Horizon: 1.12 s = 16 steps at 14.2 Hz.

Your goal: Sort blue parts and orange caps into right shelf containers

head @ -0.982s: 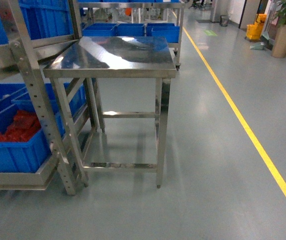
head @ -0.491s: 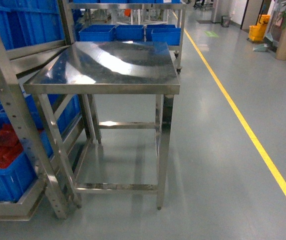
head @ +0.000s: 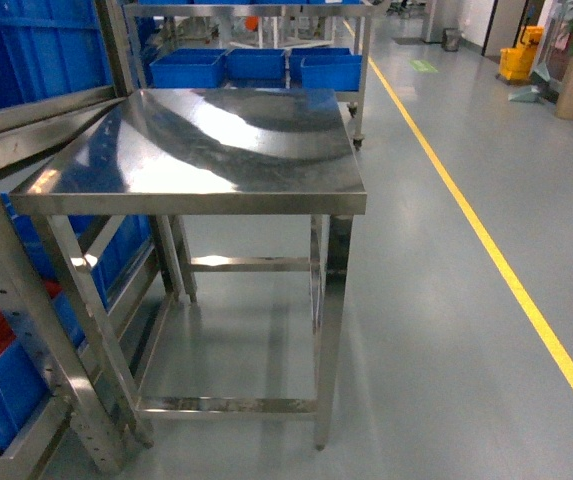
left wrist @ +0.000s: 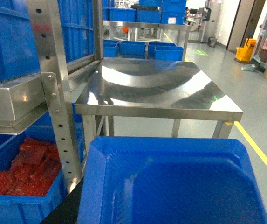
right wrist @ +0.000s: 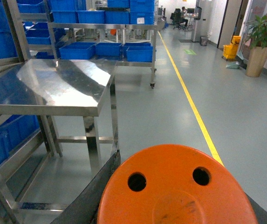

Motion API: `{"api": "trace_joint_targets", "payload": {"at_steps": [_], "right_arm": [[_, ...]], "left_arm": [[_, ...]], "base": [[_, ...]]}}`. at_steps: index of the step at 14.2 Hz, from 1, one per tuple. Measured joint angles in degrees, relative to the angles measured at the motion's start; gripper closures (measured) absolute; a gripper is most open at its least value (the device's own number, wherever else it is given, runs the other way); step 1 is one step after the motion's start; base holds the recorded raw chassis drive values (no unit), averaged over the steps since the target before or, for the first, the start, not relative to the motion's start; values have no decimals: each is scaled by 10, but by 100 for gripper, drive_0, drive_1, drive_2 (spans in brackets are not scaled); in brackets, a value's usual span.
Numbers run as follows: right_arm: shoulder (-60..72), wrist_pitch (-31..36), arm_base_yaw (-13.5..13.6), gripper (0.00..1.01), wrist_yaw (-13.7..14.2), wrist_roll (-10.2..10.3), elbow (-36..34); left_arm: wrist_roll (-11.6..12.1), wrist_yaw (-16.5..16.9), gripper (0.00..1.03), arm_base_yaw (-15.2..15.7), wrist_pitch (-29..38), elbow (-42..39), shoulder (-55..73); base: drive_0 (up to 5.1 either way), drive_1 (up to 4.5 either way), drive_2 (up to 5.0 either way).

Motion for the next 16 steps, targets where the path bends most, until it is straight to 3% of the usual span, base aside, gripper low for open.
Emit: {"api": "trace_joint_targets", "payload": {"at_steps": [16], "right_arm": [[0,2,0,58,-2,0,0]], "left_arm": [[0,-1,62,0,1,0,0]], "base": [[-477,135,356]]}}
